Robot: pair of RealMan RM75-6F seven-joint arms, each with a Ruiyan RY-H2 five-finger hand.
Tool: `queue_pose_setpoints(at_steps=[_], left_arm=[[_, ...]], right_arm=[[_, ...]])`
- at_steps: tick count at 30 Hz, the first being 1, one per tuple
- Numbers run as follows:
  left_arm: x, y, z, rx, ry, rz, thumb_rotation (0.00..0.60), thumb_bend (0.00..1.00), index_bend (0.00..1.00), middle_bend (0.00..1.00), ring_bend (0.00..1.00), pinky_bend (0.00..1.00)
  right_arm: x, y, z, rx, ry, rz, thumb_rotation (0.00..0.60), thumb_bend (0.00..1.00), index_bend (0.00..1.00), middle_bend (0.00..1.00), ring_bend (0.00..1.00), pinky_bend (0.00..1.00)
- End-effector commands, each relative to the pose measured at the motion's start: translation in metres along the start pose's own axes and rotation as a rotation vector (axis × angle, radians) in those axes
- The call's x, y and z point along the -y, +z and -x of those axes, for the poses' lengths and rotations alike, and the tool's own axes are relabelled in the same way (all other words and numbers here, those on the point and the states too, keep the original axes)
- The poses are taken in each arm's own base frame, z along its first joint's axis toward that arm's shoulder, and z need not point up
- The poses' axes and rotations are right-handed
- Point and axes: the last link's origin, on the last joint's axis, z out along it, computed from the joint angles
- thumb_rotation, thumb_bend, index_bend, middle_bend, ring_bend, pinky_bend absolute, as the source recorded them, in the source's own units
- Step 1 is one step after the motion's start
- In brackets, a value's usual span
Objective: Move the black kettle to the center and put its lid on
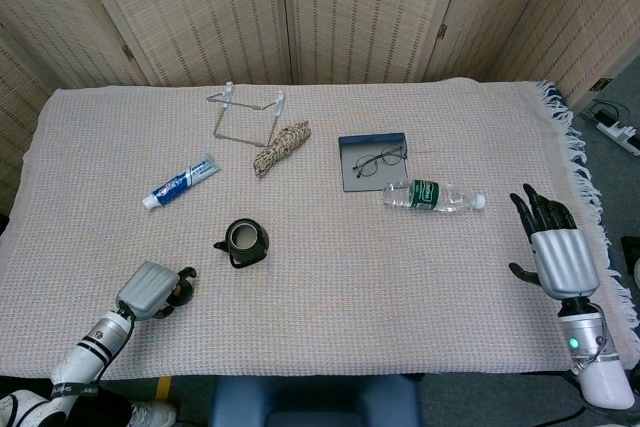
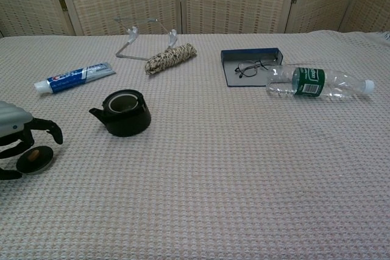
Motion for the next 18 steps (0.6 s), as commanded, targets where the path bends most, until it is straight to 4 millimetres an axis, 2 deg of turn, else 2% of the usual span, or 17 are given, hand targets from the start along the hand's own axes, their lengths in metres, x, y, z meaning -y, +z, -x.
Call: queue_pose_setpoints(at_steps=[1,11,18], left_arm=[[0.0000,0.0023,0.0013,-0.006,-0.004,-0.002,0.600,0.19,0.29,0.81,0.89,0.85],[0.0024,0.0062,0.0049,-0.011,-0.008,-0.009,0.600,0.19,0.34,0.82,0.89,0.85],[0.0064,0.0072,0.0037,-0.024,-0.015,-0.015,0.600,0.23,0.44,0.83,0.90,0.85]], right_arm=[[-0.0017,-0.0006,0.0000,0.001,0.002,0.006,0.600,0.07,0.00,0.00,0.11,0.14],[-0.0065,-0.0018,0.0000,0.002,0.016,0.028,0.600,0.07,0.00,0.00,0.11,0.14],[-0.0065,-0.0023,0.0010,0.001,0.025,0.028,0.600,0.07,0.00,0.00,0.11,0.14]])
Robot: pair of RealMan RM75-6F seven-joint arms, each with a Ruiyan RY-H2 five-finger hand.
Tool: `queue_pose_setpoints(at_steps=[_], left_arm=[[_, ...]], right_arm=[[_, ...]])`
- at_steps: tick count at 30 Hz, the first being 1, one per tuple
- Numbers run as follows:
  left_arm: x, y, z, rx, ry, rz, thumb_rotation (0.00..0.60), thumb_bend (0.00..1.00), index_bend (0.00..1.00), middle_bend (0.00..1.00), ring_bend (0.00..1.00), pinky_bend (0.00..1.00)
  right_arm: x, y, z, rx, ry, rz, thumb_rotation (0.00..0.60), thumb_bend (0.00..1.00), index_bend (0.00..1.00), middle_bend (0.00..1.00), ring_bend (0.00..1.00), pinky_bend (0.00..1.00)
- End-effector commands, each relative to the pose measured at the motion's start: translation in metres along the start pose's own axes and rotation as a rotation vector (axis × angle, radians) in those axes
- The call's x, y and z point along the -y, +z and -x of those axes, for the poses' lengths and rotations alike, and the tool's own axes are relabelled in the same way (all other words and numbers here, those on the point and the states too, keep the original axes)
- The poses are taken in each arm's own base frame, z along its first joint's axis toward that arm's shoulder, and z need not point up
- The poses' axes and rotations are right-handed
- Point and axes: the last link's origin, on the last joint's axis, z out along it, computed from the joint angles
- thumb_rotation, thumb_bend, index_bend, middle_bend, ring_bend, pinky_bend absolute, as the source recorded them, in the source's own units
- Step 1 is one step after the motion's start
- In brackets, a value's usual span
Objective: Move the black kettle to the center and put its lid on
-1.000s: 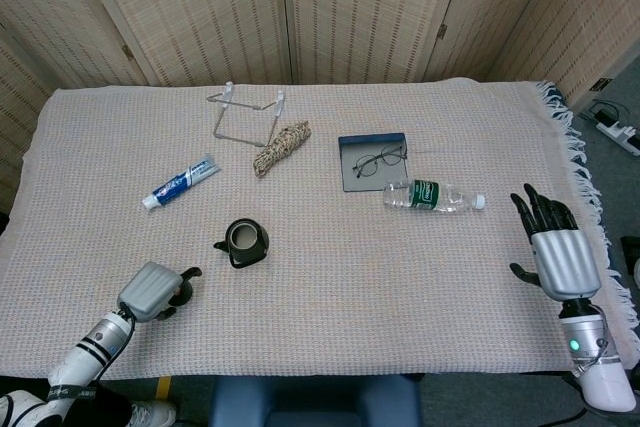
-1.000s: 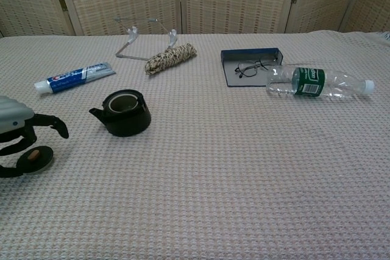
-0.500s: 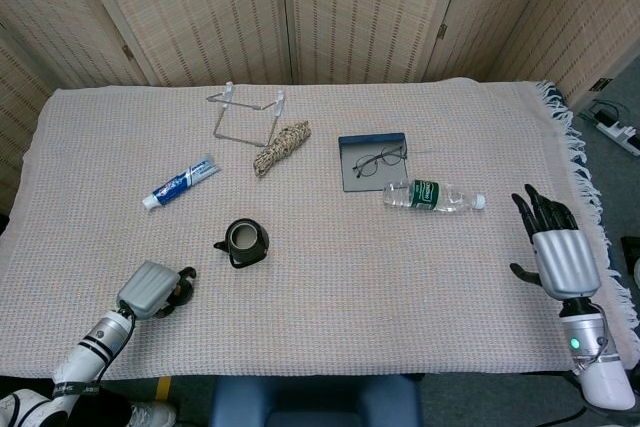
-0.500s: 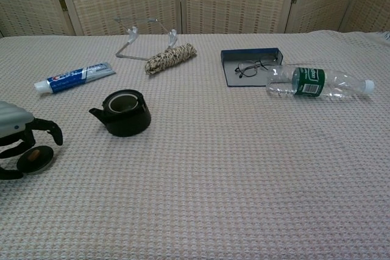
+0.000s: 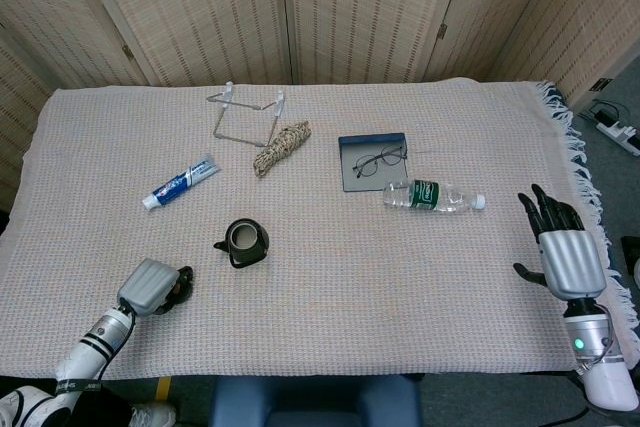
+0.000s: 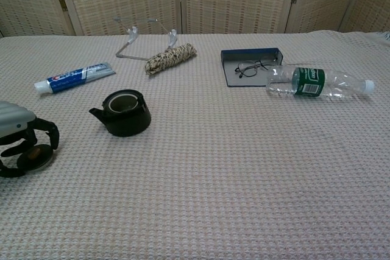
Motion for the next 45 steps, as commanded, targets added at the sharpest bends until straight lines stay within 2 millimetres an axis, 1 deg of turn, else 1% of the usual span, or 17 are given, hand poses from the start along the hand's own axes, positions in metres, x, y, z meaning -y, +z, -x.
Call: queue_pose_setpoints(at_steps=[1,5,8,11,13,16,18,21,23,26,31,37,45], left_arm=[[0.003,0.000,-0.003,-0.008,-0.002,-0.007,0.600,0.23,0.46,0.83,0.90,0.85],[0.011,-0.004,-0.014,-0.041,0.002,-0.027,0.600,0.23,0.47,0.83,0.90,0.86],[0.020,-0.009,-0.029,-0.077,0.017,-0.049,0.600,0.23,0.47,0.83,0.90,0.86],[0.025,-0.013,-0.051,-0.129,0.001,-0.064,0.600,0.23,0.47,0.83,0.90,0.86],[0.025,-0.013,-0.069,-0.169,-0.013,-0.059,0.600,0.23,0.48,0.83,0.91,0.86],[0.019,-0.007,-0.093,-0.203,-0.026,-0.031,0.600,0.23,0.48,0.84,0.91,0.86],[0.012,0.002,-0.107,-0.216,-0.026,-0.007,0.600,0.23,0.48,0.84,0.91,0.86],[0.002,0.019,-0.121,-0.210,-0.035,0.021,0.600,0.23,0.48,0.84,0.91,0.86],[-0.004,0.030,-0.127,-0.196,-0.039,0.033,0.600,0.23,0.48,0.84,0.91,0.86],[-0.013,0.051,-0.131,-0.167,-0.032,0.045,0.600,0.23,0.48,0.84,0.91,0.86],[-0.025,0.073,-0.128,-0.116,-0.027,0.050,0.600,0.23,0.48,0.84,0.91,0.86],[-0.039,0.088,-0.121,-0.068,-0.034,0.056,0.600,0.23,0.48,0.84,0.91,0.86],[-0.054,0.101,-0.121,-0.041,-0.036,0.072,0.600,0.23,0.48,0.84,0.91,0.86]], right_arm=[[0.000,0.000,0.000,0.000,0.003,0.002,0.600,0.07,0.00,0.00,0.11,0.14],[-0.001,-0.001,0.000,-0.003,0.006,0.001,0.600,0.07,0.00,0.00,0.11,0.14],[-0.003,-0.002,-0.002,-0.012,0.009,0.004,0.600,0.07,0.00,0.00,0.11,0.14],[-0.006,-0.001,-0.004,-0.020,0.010,0.014,0.600,0.07,0.00,0.00,0.11,0.14],[-0.008,0.000,-0.006,-0.027,0.011,0.021,0.600,0.07,0.00,0.00,0.11,0.14],[-0.010,-0.001,-0.009,-0.036,0.012,0.030,0.600,0.07,0.00,0.00,0.11,0.14],[-0.011,-0.001,-0.011,-0.041,0.015,0.035,0.600,0.07,0.00,0.00,0.11,0.14],[-0.013,-0.003,-0.012,-0.045,0.020,0.041,0.600,0.07,0.00,0.00,0.11,0.14],[-0.013,-0.004,-0.012,-0.045,0.021,0.044,0.600,0.07,0.00,0.00,0.11,0.14],[-0.016,-0.007,-0.011,-0.042,0.024,0.050,0.600,0.07,0.00,0.00,0.11,0.14],[-0.021,-0.010,-0.011,-0.043,0.028,0.066,0.600,0.07,0.00,0.00,0.11,0.14],[-0.026,-0.011,-0.012,-0.045,0.029,0.079,0.600,0.07,0.00,0.00,0.11,0.14],[-0.028,-0.012,-0.012,-0.045,0.035,0.083,0.600,0.07,0.00,0.00,0.11,0.14]])
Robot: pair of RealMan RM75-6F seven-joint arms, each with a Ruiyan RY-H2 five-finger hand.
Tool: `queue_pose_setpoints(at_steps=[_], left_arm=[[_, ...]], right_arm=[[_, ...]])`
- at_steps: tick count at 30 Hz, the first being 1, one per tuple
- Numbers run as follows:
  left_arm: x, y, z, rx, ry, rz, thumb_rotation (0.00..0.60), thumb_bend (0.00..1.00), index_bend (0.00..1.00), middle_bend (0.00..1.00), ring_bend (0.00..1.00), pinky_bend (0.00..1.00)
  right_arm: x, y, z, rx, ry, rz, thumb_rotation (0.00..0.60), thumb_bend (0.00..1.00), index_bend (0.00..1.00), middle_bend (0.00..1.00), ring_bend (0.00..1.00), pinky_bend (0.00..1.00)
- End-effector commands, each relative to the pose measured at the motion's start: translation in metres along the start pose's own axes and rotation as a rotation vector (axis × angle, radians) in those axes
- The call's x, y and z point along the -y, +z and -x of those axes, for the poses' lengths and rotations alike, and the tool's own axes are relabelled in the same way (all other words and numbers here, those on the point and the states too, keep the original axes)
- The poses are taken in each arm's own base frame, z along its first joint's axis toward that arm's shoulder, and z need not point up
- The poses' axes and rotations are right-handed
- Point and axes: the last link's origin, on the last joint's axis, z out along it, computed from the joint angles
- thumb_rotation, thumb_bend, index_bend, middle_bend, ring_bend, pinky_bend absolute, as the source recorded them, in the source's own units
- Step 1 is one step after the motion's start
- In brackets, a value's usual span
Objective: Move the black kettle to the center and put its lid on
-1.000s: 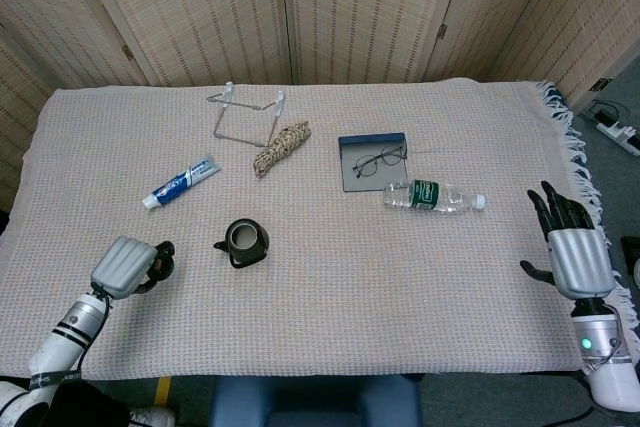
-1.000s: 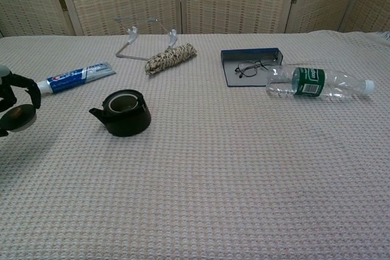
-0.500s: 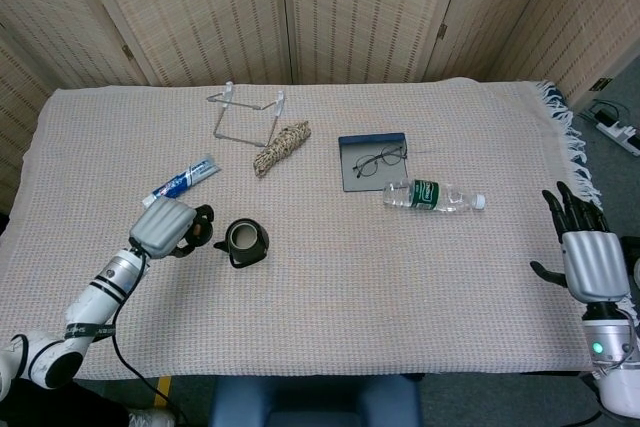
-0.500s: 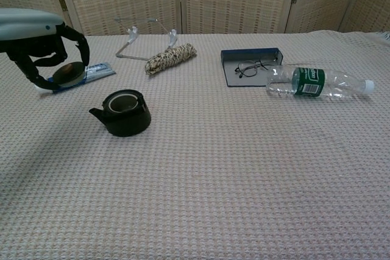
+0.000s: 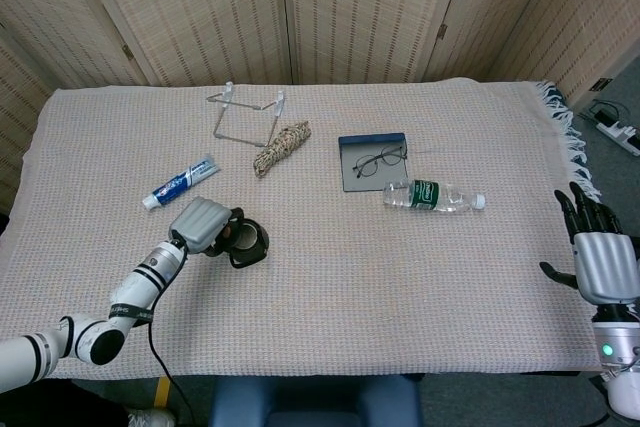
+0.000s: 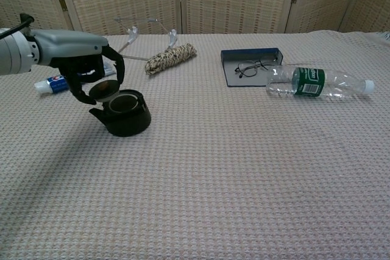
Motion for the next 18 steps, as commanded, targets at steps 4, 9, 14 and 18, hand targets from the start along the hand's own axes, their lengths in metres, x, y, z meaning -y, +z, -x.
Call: queue_pose_setpoints(at_steps=[4,9,14,18], left_arm=[[-0.011,0.010,0.000,0.012,0.019,0.011,0.600,0.23,0.48,0.84,0.91,0.86],[-0.017,0.018,-0.001,0.022,0.018,0.004,0.600,0.23,0.48,0.84,0.91,0.86],[-0.020,0.023,0.000,0.029,0.025,-0.004,0.600,0.23,0.48,0.84,0.91,0.86],[-0.022,0.024,0.001,0.037,0.031,-0.008,0.600,0.23,0.47,0.84,0.91,0.86]], right_arm=[[-0.003,-0.001,0.001,0.004,0.003,0.007,0.600,0.07,0.00,0.00,0.11,0.14],[-0.004,-0.001,0.003,0.007,0.007,0.008,0.600,0.07,0.00,0.00,0.11,0.14],[-0.006,-0.002,0.003,0.006,0.009,0.013,0.600,0.07,0.00,0.00,0.11,0.14],[-0.008,-0.002,0.002,0.001,0.010,0.017,0.600,0.07,0.00,0.00,0.11,0.14]])
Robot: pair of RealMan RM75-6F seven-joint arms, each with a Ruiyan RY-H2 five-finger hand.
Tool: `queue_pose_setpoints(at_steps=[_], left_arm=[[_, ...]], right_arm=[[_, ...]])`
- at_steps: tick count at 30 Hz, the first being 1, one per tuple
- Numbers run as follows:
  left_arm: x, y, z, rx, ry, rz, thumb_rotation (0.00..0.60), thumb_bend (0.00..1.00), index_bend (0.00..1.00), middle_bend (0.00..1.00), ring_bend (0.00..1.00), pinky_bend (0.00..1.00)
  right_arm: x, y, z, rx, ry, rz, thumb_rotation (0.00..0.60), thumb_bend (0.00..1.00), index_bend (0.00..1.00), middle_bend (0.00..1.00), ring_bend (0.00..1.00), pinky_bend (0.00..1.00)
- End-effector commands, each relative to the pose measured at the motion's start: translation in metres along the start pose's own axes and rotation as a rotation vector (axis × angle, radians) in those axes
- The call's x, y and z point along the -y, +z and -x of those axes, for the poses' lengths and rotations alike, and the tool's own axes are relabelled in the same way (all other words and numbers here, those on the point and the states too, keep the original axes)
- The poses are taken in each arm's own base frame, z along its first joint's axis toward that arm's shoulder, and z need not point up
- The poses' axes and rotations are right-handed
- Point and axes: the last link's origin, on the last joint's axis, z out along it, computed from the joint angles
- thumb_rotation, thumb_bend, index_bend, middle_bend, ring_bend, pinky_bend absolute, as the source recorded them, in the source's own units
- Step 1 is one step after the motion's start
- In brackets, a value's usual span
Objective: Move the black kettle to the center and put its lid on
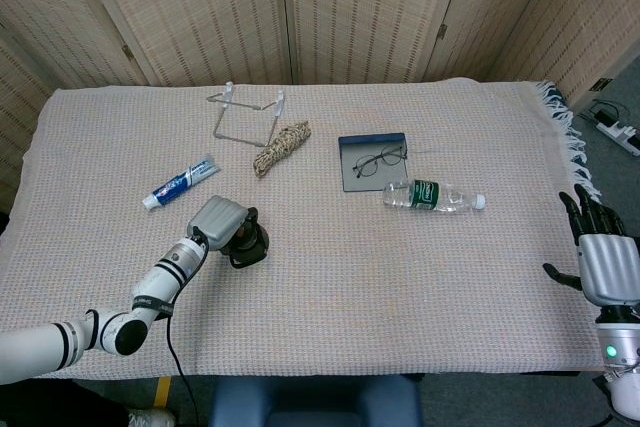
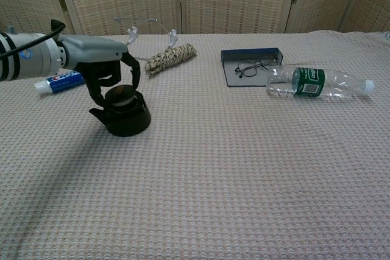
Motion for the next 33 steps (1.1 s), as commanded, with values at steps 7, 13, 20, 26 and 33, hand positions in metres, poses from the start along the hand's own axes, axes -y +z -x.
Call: queue_pose_setpoints(at_steps=[7,13,20,26,33], left_arm=[[-0.005,0.002,-0.001,0.019,-0.017,-0.011,0.600,0.21,0.32,0.84,0.91,0.86],[-0.006,0.002,-0.003,0.017,-0.020,-0.017,0.600,0.21,0.20,0.84,0.91,0.86],[-0.006,-0.003,-0.010,0.002,-0.019,-0.030,0.600,0.21,0.17,0.84,0.90,0.86],[0.000,-0.021,-0.023,-0.040,-0.037,-0.038,0.600,0.21,0.30,0.84,0.91,0.86],[0.003,-0.032,-0.024,0.015,-0.018,-0.027,0.600,0.74,0.31,0.85,0.92,0.87]], right_arm=[[-0.002,0.000,-0.001,-0.008,0.010,0.003,0.600,0.07,0.00,0.00,0.11,0.14],[-0.004,-0.001,-0.002,-0.015,0.011,0.009,0.600,0.07,0.00,0.00,0.11,0.14],[-0.005,0.000,-0.002,-0.020,0.018,0.012,0.600,0.07,0.00,0.00,0.11,0.14],[-0.005,0.000,-0.001,-0.018,0.019,0.012,0.600,0.07,0.00,0.00,0.11,0.14],[-0.004,0.002,0.000,-0.016,0.023,0.009,0.600,0.07,0.00,0.00,0.11,0.14]])
